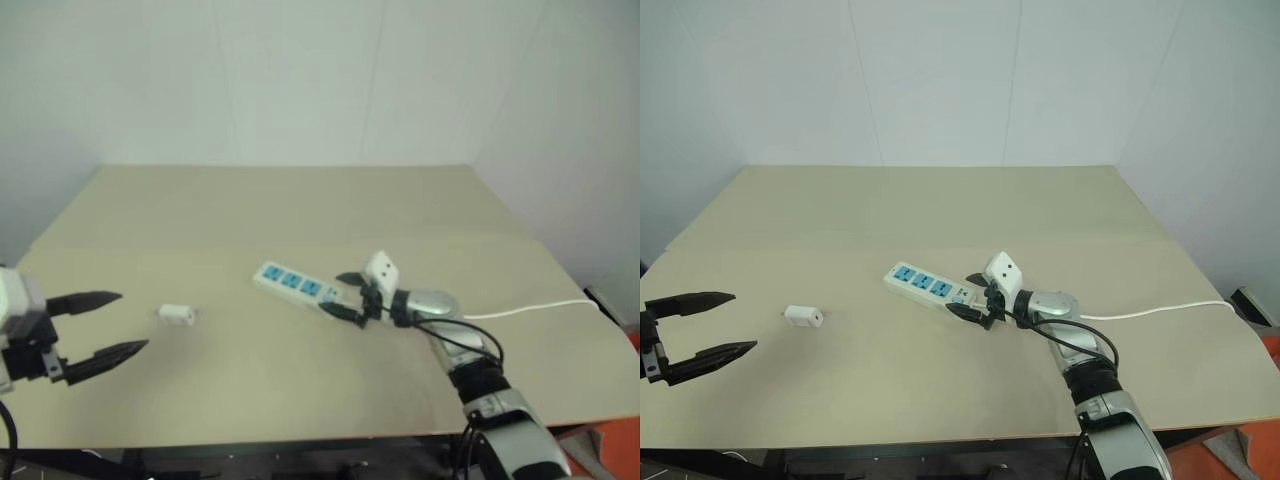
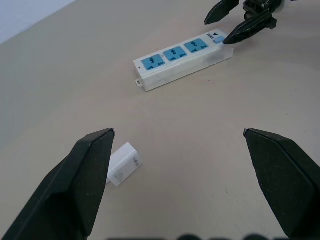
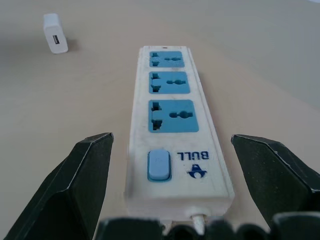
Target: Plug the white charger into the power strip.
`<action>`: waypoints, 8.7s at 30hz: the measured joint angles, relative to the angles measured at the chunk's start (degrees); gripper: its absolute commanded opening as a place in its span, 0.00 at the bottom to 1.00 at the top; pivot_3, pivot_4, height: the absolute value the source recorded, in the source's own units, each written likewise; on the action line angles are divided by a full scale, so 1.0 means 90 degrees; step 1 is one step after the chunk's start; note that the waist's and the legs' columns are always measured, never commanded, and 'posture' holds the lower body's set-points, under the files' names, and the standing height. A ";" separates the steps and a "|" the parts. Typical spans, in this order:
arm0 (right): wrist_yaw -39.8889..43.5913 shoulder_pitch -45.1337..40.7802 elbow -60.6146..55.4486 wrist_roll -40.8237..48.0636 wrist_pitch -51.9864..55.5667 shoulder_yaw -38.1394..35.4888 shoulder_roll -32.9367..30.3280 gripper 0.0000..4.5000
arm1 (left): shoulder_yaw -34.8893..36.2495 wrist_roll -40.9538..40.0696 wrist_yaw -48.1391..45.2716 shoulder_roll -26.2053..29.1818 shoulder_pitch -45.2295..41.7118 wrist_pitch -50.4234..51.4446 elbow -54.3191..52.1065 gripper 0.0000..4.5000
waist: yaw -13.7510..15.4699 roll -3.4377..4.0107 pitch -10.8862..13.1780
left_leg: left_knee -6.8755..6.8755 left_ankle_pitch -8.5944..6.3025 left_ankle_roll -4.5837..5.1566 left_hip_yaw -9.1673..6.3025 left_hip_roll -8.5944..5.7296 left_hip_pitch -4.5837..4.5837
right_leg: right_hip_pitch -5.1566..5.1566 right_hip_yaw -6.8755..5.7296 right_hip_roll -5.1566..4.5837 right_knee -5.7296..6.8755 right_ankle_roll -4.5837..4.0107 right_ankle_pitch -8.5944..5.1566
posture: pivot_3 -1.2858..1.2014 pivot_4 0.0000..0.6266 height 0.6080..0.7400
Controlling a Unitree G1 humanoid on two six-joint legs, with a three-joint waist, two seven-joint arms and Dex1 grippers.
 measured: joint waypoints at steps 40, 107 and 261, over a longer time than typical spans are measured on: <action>0.1225 0.0054 0.1042 -0.0177 -0.0971 -0.0017 0.0267 0.76 | 0.0097 -0.0147 0.0011 -0.0027 0.0134 0.0003 -0.0116 1.00 | -0.0286 0.0000 0.0000 | -0.0001 0.0000 0.0000 -0.0018 0.0003 -0.0005 | 0.0001 -0.0004 0.0007 0.0011 0.0044 0.0018 | 0.52 0.24 1.00; 0.3045 0.0134 0.1779 -0.0301 -0.2216 0.0378 0.0861 0.76 | -0.2864 0.1425 -0.1340 0.2223 -0.2942 -0.1499 0.3867 1.00 | -0.0564 -0.0128 -0.0081 | -0.0120 -0.0002 -0.0003 -0.0143 0.0022 0.0108 | 0.0014 0.0002 0.0131 0.0033 -0.0084 0.0003 | 0.52 0.24 1.00; 0.2872 0.0150 0.1871 -0.0430 -0.2053 0.0410 0.0892 0.76 | -0.5018 0.0578 -0.0352 -0.2840 -0.3554 -0.1156 0.1514 0.23 | -0.0362 -0.0108 -0.0081 | -0.0074 -0.0002 -0.0002 -0.0314 -0.0025 0.0243 | 0.0131 0.0099 0.0245 0.0121 -0.0137 -0.0030 | 0.52 0.24 1.00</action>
